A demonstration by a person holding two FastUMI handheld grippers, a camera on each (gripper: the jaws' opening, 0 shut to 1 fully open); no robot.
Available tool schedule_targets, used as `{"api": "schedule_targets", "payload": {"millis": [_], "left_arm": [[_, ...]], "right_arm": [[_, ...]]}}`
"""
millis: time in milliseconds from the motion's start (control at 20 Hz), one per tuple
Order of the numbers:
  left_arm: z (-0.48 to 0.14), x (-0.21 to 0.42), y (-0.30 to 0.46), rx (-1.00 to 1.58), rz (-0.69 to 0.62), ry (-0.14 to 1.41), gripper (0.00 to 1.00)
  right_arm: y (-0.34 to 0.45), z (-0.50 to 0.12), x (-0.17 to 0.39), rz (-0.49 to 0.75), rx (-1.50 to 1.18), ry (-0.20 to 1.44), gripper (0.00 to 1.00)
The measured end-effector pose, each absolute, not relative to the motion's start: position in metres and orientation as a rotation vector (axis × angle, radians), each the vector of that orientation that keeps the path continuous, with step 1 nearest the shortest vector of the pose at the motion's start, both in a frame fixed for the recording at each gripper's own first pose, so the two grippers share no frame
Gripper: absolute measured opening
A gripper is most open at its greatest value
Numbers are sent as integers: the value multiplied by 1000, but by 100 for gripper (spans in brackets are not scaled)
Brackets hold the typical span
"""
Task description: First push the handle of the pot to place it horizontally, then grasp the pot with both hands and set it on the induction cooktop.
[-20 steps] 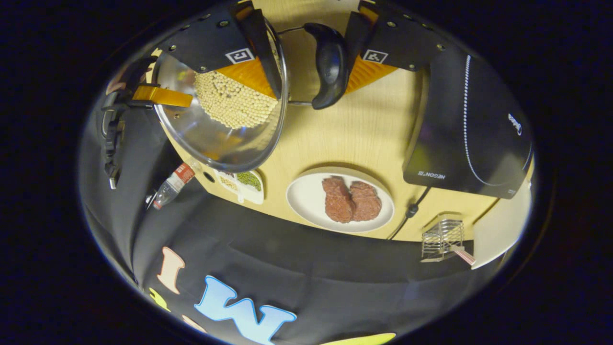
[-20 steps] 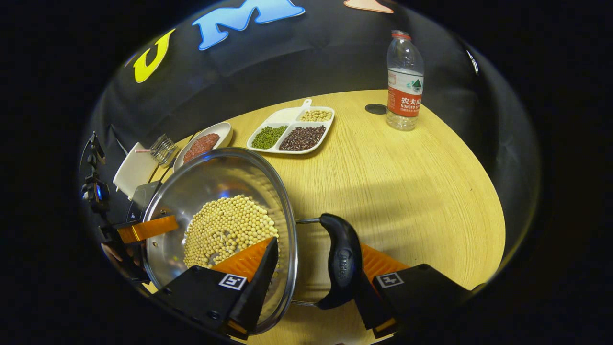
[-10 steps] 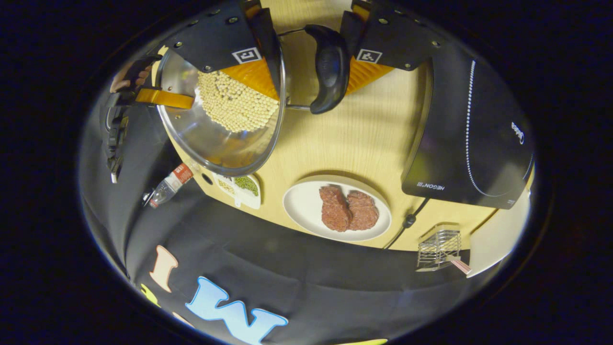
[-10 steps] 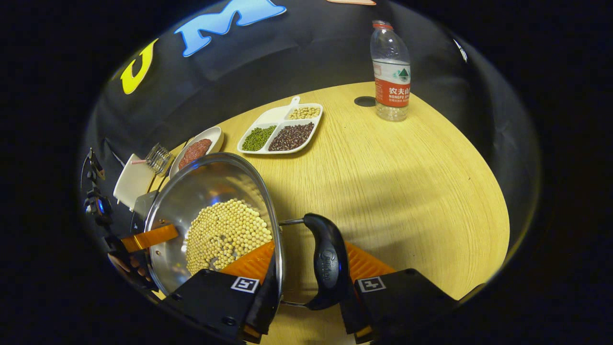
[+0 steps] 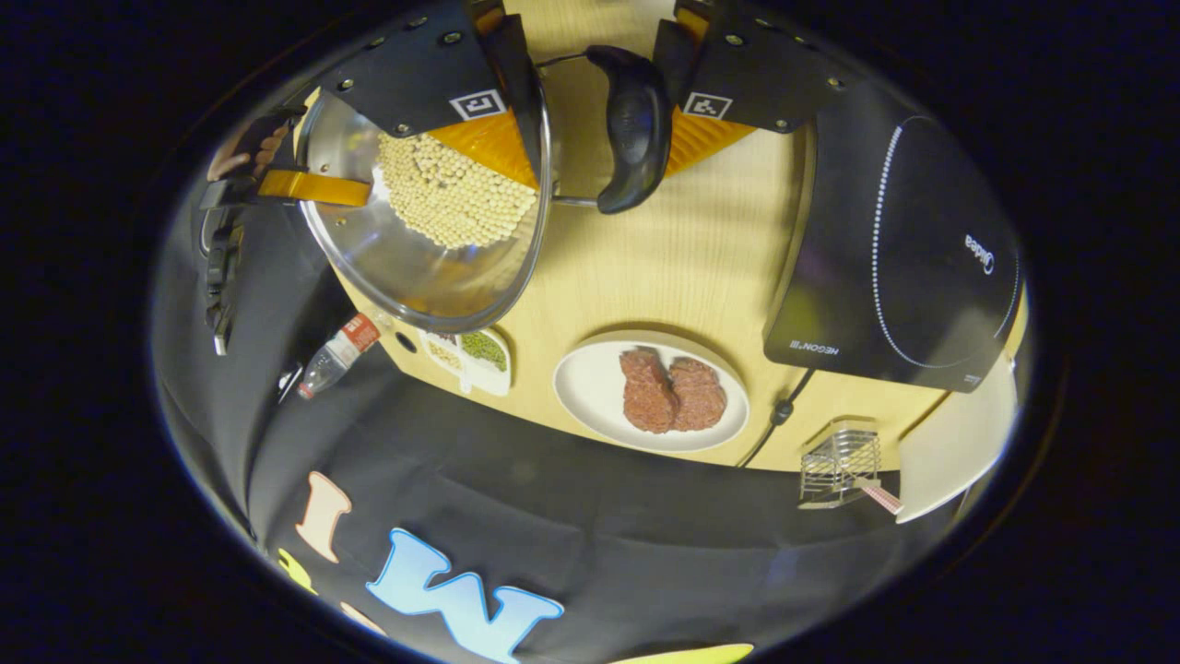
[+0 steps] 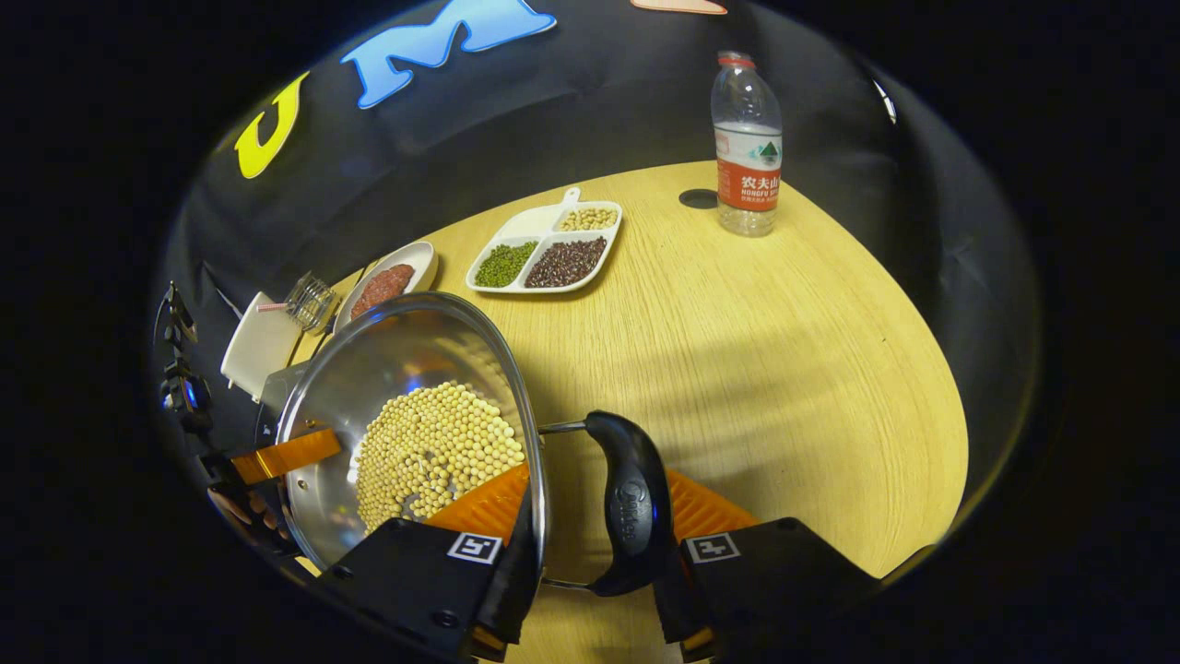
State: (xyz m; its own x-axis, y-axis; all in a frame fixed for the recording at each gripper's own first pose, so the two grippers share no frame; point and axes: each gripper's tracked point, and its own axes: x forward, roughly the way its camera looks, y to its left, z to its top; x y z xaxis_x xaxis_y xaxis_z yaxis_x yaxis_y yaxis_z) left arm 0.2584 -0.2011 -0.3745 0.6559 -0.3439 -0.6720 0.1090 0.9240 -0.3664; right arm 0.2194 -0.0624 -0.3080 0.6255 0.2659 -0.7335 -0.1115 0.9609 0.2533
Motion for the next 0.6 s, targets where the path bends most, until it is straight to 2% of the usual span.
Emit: {"api": "schedule_targets", "payload": {"millis": [50,100,200,250,300,450,500,600], "left_arm": [[-374,258,-201,-307,-263,819,58],[-374,258,-201,-305,-262,820,54],[-369,262,-201,-305,-262,804,54],[-369,262,-201,-307,-262,803,58],[-371,262,-201,-306,-263,806,54],[-375,261,-200,-318,-269,818,54],[-376,261,-200,-314,-272,819,54],[-373,263,-200,-297,-278,820,54]], "right_arm": [[-62,-303,213,217,189,874,58],[-62,-300,206,215,191,878,55],[-59,-291,191,221,203,884,58],[-56,-287,184,221,209,884,58],[-56,-282,177,221,204,877,58],[-47,-263,157,214,194,853,58],[-44,-257,148,212,196,854,55],[-36,-253,133,207,204,855,58]]}}
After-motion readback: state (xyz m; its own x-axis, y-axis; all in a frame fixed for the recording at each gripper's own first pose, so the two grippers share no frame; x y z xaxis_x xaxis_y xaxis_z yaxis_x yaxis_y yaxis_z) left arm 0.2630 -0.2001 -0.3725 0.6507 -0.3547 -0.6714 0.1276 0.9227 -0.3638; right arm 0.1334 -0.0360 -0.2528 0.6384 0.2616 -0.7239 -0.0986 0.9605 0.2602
